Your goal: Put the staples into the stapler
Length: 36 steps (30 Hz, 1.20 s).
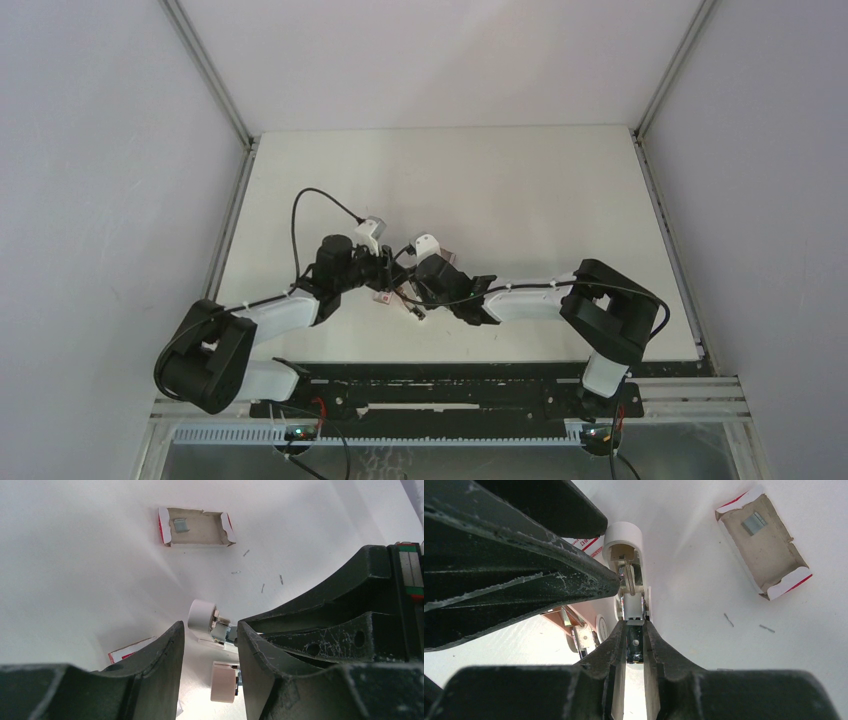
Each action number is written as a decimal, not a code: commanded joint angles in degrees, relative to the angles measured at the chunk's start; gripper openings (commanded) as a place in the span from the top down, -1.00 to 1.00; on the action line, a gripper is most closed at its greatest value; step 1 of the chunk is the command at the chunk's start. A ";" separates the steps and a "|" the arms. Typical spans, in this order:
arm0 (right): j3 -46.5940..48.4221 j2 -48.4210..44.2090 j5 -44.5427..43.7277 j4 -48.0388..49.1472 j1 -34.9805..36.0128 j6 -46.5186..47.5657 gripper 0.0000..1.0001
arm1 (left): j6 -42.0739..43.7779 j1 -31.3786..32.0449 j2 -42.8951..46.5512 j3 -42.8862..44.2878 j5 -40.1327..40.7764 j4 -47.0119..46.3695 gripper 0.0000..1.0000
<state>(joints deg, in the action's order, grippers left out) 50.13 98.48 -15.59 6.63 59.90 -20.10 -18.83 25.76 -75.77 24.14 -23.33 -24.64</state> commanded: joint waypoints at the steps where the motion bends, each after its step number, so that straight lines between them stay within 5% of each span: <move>1: 2.60 -0.65 -0.56 0.53 0.13 -0.03 0.75 | 1.50 0.43 -0.41 3.95 -1.27 -0.76 0.06; 36: 2.78 1.32 -0.20 -0.29 0.53 -2.10 0.79 | 2.11 0.73 -0.96 4.70 -0.97 0.74 0.17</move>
<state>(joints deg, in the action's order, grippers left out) 51.07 99.33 -15.51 5.91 59.92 -20.80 -18.35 26.15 -76.69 25.63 -23.33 -22.98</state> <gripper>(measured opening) 0.120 0.418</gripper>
